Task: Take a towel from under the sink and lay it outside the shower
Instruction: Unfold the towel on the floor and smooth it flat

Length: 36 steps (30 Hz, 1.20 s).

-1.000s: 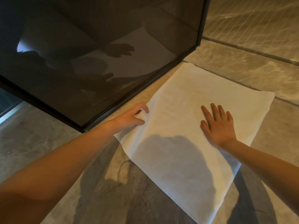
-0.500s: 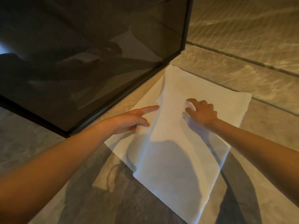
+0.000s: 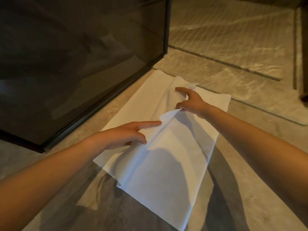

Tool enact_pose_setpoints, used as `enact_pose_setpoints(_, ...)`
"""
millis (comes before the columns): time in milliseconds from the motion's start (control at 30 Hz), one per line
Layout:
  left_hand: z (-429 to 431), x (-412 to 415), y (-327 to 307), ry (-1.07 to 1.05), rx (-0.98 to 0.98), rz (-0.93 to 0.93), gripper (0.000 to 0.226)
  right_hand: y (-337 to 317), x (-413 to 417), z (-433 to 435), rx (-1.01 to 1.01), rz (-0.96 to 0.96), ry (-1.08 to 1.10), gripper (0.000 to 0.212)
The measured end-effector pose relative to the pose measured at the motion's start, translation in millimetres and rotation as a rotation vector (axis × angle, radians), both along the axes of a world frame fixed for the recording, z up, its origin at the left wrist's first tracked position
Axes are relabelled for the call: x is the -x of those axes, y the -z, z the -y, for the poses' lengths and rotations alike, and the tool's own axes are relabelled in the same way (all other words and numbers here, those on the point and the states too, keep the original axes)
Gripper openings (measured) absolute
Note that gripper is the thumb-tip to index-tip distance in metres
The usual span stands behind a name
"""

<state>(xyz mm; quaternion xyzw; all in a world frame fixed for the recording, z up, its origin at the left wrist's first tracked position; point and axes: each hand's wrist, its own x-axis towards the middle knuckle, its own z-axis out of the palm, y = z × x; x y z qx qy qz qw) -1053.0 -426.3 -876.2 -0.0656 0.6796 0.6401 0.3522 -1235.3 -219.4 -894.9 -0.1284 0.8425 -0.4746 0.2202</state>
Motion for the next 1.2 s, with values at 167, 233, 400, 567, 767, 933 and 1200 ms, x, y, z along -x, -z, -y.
enact_pose_setpoints(167, -16, 1, -6, -0.123, -0.093, 0.024, 0.063, -2, 8, -36, 0.019, -0.032, -0.124, 0.083)
enact_pose_setpoints(233, -24, 4, -8, -0.146, -0.153, 0.057, 0.064, -10, 9, -50, 0.056, -0.04, -0.148, 0.086)
enact_pose_setpoints(400, -51, 9, -6, -0.116, -0.302, 0.12, 0.066, -27, 6, -97, 0.068, -0.054, -0.159, 0.097)
enact_pose_setpoints(567, -90, 10, -9, -0.047, -0.233, 0.107, 0.067, -37, -7, -147, -0.031, -0.119, -0.225, 0.101)
enact_pose_setpoints(767, -145, 12, -17, 0.088, -0.178, 0.066, 0.071, -51, -22, -217, 0.004, -0.019, -0.048, 0.1)
enact_pose_setpoints(933, -193, 11, -23, 0.197, -0.142, 0.038, 0.073, -57, -45, -276, 0.045, 0.053, 0.069, 0.096)
enact_pose_setpoints(1200, -265, 15, -30, 0.314, -0.038, 0.097, 0.074, -56, -70, -355, -0.08, 0.006, 0.147, 0.095)
